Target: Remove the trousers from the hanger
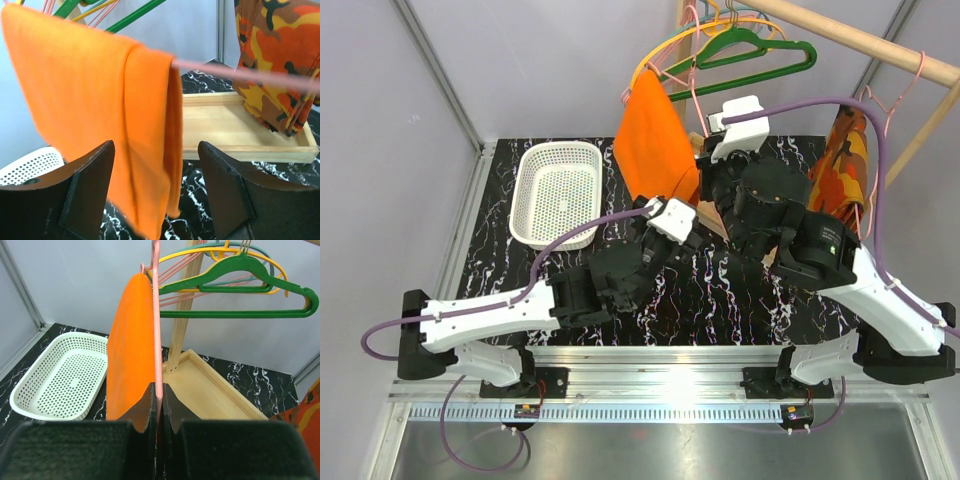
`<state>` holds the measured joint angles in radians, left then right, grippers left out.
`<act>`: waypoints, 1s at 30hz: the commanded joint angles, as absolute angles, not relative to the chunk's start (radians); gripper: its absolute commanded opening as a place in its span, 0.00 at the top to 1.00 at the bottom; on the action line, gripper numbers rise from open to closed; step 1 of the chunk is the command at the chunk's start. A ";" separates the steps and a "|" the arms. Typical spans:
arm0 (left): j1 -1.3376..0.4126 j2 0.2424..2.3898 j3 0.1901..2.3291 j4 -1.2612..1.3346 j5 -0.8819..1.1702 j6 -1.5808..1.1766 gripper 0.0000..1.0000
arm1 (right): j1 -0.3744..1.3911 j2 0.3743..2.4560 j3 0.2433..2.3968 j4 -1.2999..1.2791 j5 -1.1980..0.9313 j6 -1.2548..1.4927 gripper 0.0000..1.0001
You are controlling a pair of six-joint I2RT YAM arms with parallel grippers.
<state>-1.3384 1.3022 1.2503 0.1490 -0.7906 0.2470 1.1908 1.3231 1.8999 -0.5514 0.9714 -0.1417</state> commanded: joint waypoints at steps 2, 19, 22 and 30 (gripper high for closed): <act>-1.339 1.175 1.174 0.213 -0.773 0.244 0.29 | 1.195 1.319 1.996 -0.307 1.054 -0.181 1.00; -1.332 1.293 1.195 0.406 -0.749 0.336 0.22 | 1.233 1.281 1.956 -0.259 1.078 -0.149 1.00; -1.312 1.331 1.230 0.414 -0.733 0.339 0.23 | 1.239 1.264 1.939 -0.265 1.081 -0.134 1.00; -1.243 1.384 1.273 0.442 -0.736 0.359 0.45 | 1.246 1.235 1.914 -0.273 1.085 -0.127 1.00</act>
<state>-1.2625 1.3815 1.2266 0.3462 -0.7464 0.3496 1.2381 1.2896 1.8862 -0.4751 1.0626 -0.1413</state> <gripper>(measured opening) 0.554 0.064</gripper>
